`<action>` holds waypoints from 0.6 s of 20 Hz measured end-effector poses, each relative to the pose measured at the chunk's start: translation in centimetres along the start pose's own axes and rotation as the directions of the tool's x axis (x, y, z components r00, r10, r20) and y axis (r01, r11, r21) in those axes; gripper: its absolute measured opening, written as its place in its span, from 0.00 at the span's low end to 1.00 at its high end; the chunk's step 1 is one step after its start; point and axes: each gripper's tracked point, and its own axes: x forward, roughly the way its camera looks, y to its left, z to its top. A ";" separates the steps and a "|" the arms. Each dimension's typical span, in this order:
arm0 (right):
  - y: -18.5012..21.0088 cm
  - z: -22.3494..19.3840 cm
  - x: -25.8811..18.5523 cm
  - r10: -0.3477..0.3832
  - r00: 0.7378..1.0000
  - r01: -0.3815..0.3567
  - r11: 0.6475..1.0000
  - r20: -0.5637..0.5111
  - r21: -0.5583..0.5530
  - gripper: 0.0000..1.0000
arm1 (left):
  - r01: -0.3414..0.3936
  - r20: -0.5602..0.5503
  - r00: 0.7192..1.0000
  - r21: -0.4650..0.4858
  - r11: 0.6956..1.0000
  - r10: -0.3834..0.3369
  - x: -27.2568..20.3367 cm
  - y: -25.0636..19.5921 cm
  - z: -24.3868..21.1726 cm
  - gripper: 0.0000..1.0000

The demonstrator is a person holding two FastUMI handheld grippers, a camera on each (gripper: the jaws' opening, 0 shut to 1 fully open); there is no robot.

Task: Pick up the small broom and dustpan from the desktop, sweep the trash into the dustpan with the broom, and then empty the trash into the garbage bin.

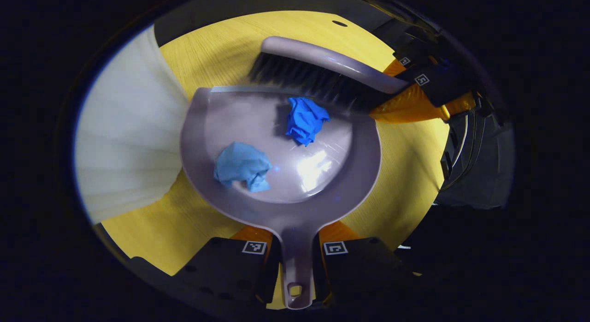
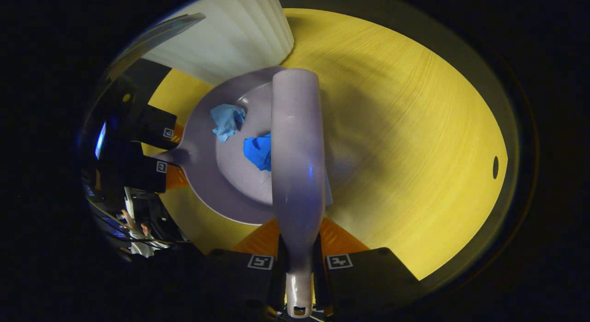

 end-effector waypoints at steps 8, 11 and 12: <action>-5.6 -0.5 -3.7 -0.049 0.982 0.006 0.974 0.180 0.228 0.27 | 0.071 0.174 0.983 -0.032 0.997 -0.064 -1.2 -0.5 0.6 0.29; -8.6 -0.7 -3.2 -0.091 0.968 0.026 0.964 0.233 0.265 0.27 | 0.090 0.255 0.965 -0.084 0.992 -0.066 -1.8 -1.1 0.2 0.29; -9.4 -0.7 -2.8 -0.092 0.965 0.021 0.960 0.246 0.279 0.27 | 0.100 0.277 0.958 -0.108 0.989 -0.067 -1.6 -1.3 0.0 0.29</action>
